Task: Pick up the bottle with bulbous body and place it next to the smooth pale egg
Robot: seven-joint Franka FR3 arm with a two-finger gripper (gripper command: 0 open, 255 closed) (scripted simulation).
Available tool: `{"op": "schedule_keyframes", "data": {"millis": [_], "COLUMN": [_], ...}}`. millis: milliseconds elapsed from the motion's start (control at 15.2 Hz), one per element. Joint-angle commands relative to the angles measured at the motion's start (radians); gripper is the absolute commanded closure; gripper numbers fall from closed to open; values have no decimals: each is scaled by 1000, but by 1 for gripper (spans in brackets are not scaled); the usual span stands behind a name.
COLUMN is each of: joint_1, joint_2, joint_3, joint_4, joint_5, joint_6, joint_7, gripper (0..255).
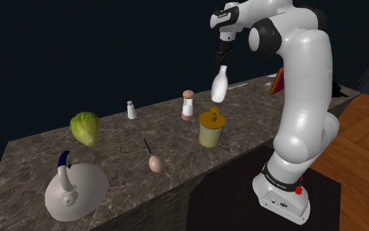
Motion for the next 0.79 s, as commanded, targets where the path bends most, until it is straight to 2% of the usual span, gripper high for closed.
{"op": "schedule_keyframes", "data": {"millis": [0,330,726], "joint_1": [-2,1,1], "joint_2": [5,14,14], "joint_3": [1,4,4], "joint_4": [-16,-65,-65], "joint_5": [3,9,9], "joint_6": [20,77,77], "joint_7": [-6,-11,-11], "gripper": [0,0,0]}}
